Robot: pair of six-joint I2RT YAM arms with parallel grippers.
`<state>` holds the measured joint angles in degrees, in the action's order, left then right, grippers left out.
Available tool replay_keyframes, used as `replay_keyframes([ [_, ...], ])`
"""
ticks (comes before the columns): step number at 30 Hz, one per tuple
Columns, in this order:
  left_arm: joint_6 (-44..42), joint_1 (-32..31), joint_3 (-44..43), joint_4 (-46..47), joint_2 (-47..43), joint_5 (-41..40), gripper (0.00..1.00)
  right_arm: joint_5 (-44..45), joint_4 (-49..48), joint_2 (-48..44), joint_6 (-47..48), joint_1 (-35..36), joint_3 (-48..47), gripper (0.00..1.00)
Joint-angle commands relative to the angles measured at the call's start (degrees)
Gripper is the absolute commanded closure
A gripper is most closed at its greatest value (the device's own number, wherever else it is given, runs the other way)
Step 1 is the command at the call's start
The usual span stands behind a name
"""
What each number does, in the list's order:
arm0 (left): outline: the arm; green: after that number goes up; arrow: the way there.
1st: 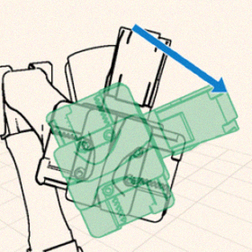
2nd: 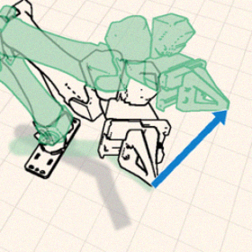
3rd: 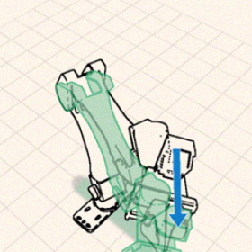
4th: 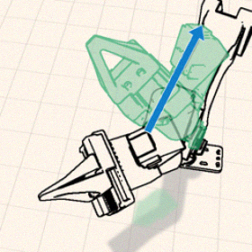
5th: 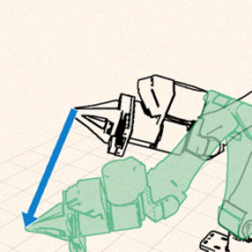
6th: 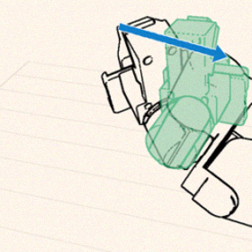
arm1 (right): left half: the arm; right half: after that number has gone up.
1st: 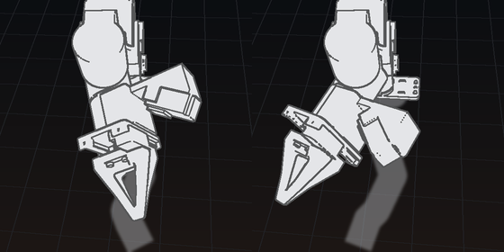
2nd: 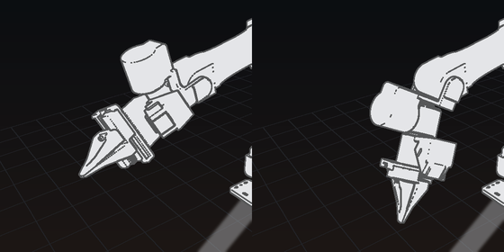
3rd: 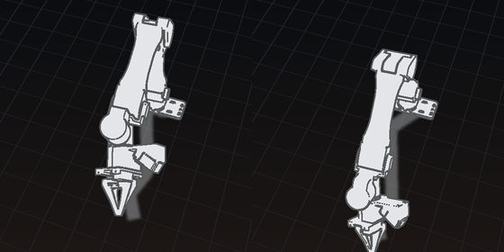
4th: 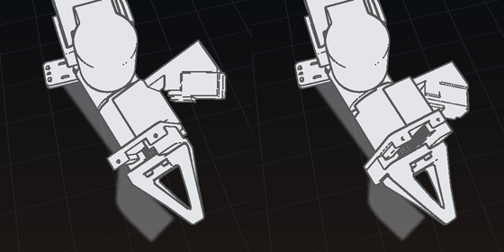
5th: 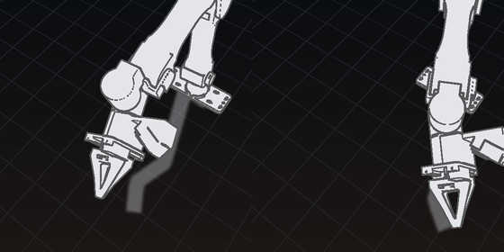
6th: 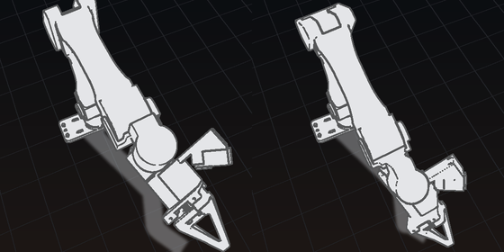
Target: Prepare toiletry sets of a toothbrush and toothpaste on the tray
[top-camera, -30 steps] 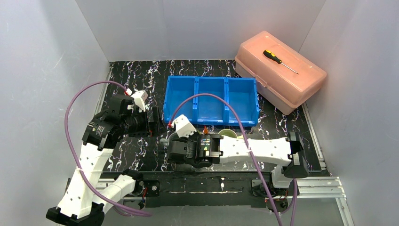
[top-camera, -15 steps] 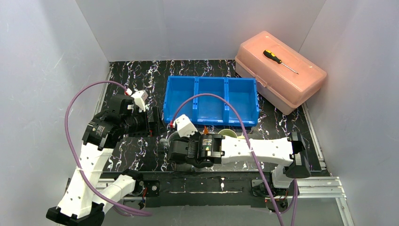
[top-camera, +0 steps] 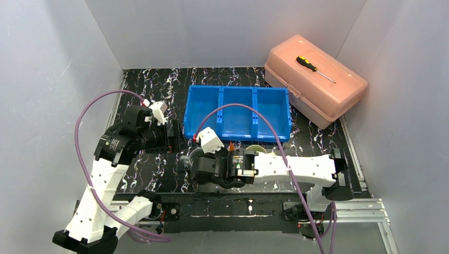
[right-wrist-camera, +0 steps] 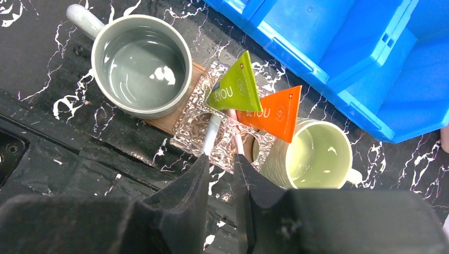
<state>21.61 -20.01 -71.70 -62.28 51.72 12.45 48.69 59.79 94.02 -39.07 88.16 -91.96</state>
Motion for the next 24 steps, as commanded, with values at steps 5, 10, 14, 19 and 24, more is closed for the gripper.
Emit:
replay_keyframes([
  [5, -0.8, -0.2, -0.6, -1.6, 0.3, -0.1, 0.03, 1.2, -0.9, -2.7, 0.2, 0.5, -0.2, 0.68],
  [10, -0.8, -0.2, -0.8, -1.7, 0.5, -0.1, 0.03, 1.5, -1.1, -3.4, 0.2, 0.6, -0.2, 0.67],
  [14, -0.7, -0.3, -1.1, -2.1, 0.7, 0.0, 0.03, 1.3, -2.1, -4.7, 0.4, 0.6, 0.4, 0.65],
  [19, -0.5, -0.2, -1.8, -2.2, 1.4, 0.5, 0.03, 0.5, -5.4, -7.3, 3.2, 0.6, 1.5, 0.62],
  [24, -0.5, -0.2, -3.6, -2.7, 2.3, -0.1, 0.03, 1.5, -7.2, -9.5, 6.7, 0.5, 1.1, 0.52],
])
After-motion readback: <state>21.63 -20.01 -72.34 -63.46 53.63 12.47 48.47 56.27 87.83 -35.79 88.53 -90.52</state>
